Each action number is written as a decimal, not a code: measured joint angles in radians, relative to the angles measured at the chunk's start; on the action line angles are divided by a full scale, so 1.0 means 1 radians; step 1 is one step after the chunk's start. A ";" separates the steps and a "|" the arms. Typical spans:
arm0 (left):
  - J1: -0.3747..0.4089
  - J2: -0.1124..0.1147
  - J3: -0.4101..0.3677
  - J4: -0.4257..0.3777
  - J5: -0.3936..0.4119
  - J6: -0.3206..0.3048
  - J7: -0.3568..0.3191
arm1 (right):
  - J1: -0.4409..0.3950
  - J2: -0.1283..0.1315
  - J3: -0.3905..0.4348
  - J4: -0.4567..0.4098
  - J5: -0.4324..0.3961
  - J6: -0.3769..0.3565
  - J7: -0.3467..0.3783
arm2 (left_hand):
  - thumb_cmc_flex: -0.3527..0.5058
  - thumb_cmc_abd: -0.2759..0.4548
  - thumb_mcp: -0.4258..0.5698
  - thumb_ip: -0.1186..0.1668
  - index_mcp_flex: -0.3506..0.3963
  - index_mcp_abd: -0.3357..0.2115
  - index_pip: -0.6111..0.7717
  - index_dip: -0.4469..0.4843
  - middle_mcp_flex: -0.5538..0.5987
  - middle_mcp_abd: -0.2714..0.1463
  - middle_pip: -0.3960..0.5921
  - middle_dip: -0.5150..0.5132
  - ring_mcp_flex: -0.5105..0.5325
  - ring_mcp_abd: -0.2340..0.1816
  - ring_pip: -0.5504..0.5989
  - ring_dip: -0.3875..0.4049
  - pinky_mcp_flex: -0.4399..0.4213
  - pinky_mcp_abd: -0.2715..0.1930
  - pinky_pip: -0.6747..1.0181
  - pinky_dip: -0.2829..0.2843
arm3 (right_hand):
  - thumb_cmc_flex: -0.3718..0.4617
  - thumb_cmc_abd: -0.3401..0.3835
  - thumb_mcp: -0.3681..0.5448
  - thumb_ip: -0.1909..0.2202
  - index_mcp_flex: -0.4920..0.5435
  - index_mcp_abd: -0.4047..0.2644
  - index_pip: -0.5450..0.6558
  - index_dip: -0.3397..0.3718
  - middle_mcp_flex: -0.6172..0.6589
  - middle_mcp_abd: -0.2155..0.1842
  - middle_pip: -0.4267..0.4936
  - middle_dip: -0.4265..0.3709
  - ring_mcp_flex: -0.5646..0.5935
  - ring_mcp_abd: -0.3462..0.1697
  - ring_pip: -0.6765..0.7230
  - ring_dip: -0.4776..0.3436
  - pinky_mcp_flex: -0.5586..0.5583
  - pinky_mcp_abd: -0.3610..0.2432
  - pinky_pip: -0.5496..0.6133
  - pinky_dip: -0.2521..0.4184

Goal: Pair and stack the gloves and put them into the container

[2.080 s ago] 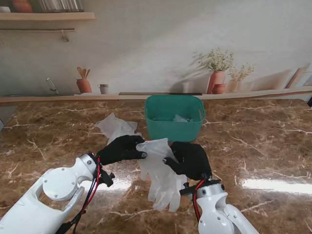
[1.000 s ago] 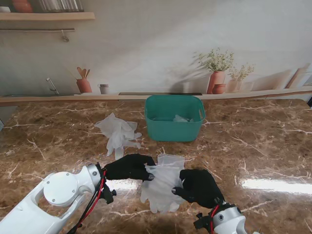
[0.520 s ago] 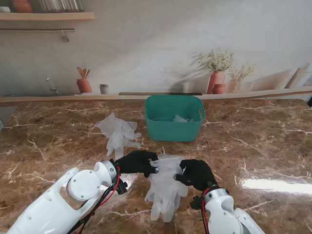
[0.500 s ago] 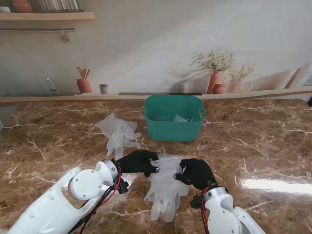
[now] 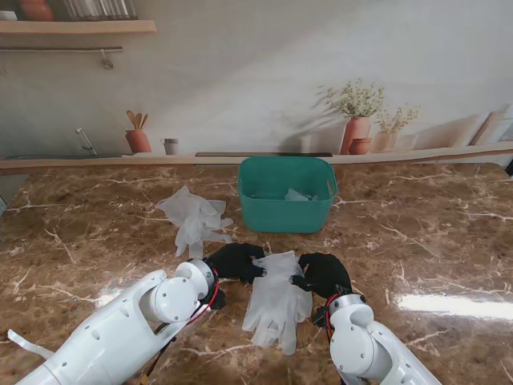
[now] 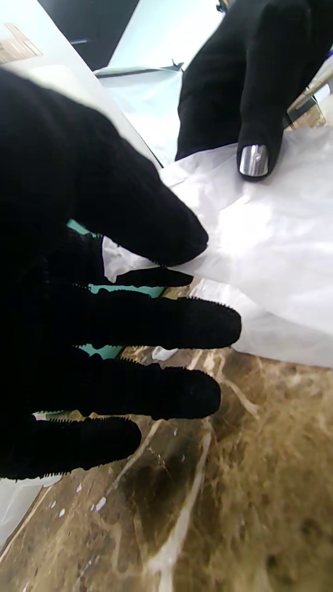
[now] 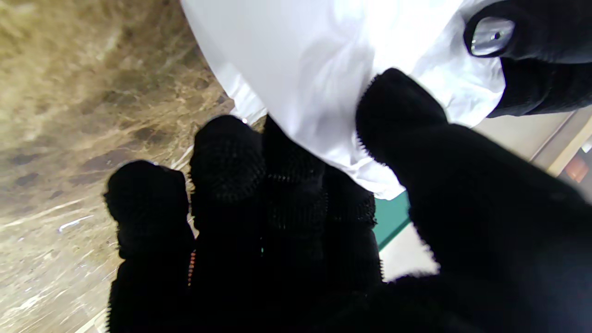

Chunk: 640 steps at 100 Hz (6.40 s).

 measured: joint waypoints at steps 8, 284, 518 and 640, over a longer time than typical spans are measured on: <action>-0.011 -0.007 0.009 0.018 0.005 0.005 0.001 | 0.014 -0.001 -0.012 0.018 -0.010 0.006 -0.004 | 0.000 -0.009 0.000 0.000 0.000 -0.007 0.000 0.000 0.000 -0.001 0.000 0.004 0.000 0.000 0.002 0.000 0.001 -0.001 0.001 0.000 | 0.000 0.000 0.000 0.000 0.000 0.000 0.000 0.000 0.000 0.000 0.000 0.000 0.000 0.000 0.000 0.000 0.000 0.000 0.000 0.000; 0.390 0.042 -0.411 -0.327 0.262 -0.081 0.140 | 0.405 0.062 -0.450 0.177 -0.424 0.341 0.197 | -0.193 0.030 -0.061 0.017 -0.057 0.105 -0.733 -0.470 -0.808 -0.010 -0.359 -0.202 -0.630 -0.142 -0.526 -0.495 -0.147 -0.160 -0.729 -0.480 | -0.082 -0.133 0.046 -0.034 -0.091 -0.205 -0.121 0.439 -0.695 -0.063 -0.214 0.128 -0.715 -0.093 -0.404 -0.120 -0.508 -0.127 -0.426 -0.050; 0.386 0.043 -0.415 -0.327 0.275 -0.087 0.137 | -0.088 0.116 0.060 -0.214 -0.534 -0.205 0.220 | -0.193 0.060 -0.103 0.018 -0.021 0.093 -0.710 -0.459 -0.797 -0.012 -0.362 -0.202 -0.630 -0.142 -0.526 -0.495 -0.148 -0.149 -0.729 -0.466 | -0.303 0.281 -0.376 0.170 -0.090 -0.099 -0.468 0.275 -0.384 -0.068 -0.422 -0.138 -0.411 -0.054 -0.619 -0.200 -0.390 -0.117 -0.385 -0.037; 0.423 0.046 -0.451 -0.355 0.279 -0.099 0.121 | 0.408 0.183 -0.365 0.073 -0.696 -0.345 0.371 | -0.193 0.060 -0.103 0.017 -0.021 0.093 -0.710 -0.459 -0.797 -0.012 -0.362 -0.202 -0.630 -0.142 -0.526 -0.496 -0.148 -0.149 -0.729 -0.455 | 0.032 0.038 0.070 0.148 -0.703 0.013 -0.960 0.022 -0.991 -0.061 -0.528 -0.489 -0.817 -0.131 -0.888 -0.518 -0.563 -0.173 -0.769 -0.161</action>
